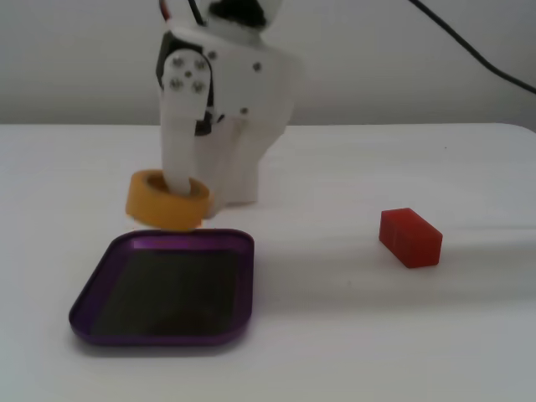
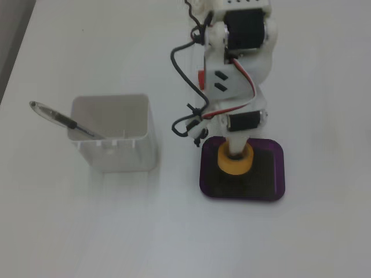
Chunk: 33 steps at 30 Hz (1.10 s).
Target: Remove the yellow tape from the box.
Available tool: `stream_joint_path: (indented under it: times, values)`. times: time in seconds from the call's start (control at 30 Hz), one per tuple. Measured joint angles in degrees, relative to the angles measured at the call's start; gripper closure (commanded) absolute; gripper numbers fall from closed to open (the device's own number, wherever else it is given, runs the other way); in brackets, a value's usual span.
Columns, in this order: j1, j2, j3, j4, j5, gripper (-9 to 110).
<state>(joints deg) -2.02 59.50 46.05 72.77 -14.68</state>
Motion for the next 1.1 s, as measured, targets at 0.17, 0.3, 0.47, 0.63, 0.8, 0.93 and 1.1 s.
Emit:
stream_joint_path:
  times: [0.17, 0.3, 0.47, 0.63, 0.8, 0.93, 1.1]
  values:
    - [-0.6, 5.4, -8.5, 11.4, 0.0, 102]
    - [-0.4, 9.1, -10.0, 16.2, 0.0, 102]
    - [0.1, 10.6, -7.6, 18.7, 0.4, 102]
    - [-0.5, 10.9, 0.3, 17.5, 0.5, 102]
    - [0.0, 10.9, 9.5, 12.7, 0.5, 102]
    - [0.1, 10.9, 16.3, 8.2, 0.5, 102]
    - [0.5, 10.9, 23.4, 3.2, 0.5, 102]
